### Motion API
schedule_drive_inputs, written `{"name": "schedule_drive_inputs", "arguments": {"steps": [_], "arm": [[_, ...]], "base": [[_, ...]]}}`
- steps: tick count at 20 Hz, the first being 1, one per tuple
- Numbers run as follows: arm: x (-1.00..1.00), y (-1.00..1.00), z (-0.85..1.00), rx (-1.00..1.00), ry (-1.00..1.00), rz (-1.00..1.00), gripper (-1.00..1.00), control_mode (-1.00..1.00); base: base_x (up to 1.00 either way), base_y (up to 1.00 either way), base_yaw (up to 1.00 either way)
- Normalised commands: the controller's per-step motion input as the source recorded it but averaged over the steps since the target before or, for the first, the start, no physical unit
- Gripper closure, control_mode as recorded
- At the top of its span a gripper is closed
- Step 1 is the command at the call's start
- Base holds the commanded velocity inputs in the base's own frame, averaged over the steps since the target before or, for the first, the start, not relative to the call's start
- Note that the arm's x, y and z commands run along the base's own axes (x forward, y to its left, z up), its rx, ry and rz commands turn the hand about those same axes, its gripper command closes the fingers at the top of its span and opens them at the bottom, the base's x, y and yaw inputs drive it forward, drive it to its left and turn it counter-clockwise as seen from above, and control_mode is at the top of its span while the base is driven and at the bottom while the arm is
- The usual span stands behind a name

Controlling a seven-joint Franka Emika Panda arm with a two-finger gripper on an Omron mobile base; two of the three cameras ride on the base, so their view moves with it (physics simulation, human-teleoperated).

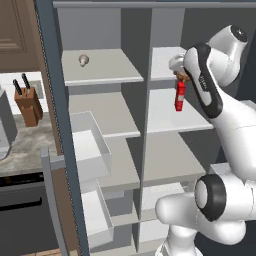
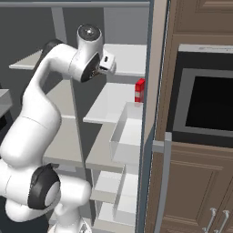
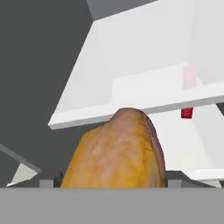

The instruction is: There's a chicken drumstick in the fridge that needs to be moved to the freezer for freezing. Pick up the chicken drumstick from the fridge, place it on any shelf in the freezer, and close the fridge and freezer doors when done.

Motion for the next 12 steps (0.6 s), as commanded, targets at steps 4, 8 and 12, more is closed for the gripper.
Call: {"name": "schedule_drive_inputs", "arguments": {"steps": [4, 8, 12], "arm": [[-1.0, 0.13, 0.26, 0.0, 0.14, 0.0, 1.0, -1.0], [-1.0, 0.56, 0.01, 0.0, 0.0, 0.04, 1.0, -1.0], [-1.0, 0.91, 0.0, 0.0, -0.11, 0.09, 1.0, -1.0]], "base": [[0.0, 0.0, 0.0], [0.0, 0.0, 0.0], [0.0, 0.0, 0.0]]}}
